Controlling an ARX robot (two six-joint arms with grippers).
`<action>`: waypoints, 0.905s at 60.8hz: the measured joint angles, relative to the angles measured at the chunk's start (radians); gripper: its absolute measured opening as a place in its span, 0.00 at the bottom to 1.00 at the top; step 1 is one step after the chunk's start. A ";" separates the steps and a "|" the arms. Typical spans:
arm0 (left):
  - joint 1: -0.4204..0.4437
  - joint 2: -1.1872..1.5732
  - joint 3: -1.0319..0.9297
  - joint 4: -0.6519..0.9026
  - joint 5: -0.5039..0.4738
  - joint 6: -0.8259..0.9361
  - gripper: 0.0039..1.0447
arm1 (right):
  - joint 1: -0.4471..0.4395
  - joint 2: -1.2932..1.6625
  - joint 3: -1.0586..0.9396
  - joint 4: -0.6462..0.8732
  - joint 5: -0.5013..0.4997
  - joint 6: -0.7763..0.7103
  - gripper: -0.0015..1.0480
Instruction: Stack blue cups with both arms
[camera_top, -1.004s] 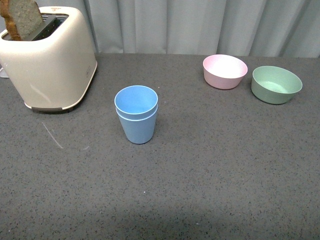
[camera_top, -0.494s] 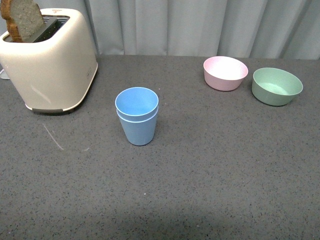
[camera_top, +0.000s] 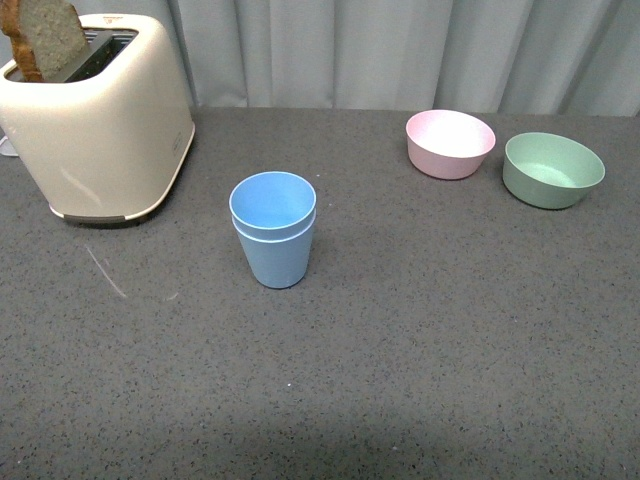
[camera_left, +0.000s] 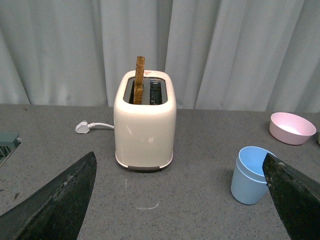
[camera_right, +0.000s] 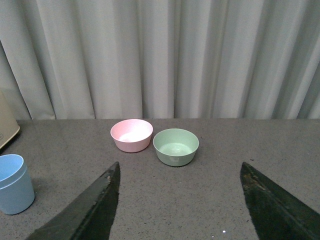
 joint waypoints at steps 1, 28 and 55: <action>0.000 0.000 0.000 0.000 0.000 0.000 0.94 | 0.000 0.000 0.000 0.000 0.000 0.000 0.75; 0.000 0.000 0.000 0.000 0.000 0.000 0.94 | 0.000 0.000 0.000 0.000 0.000 0.001 0.91; 0.000 0.000 0.000 0.000 0.000 0.000 0.94 | 0.000 0.000 0.000 0.000 0.000 0.001 0.91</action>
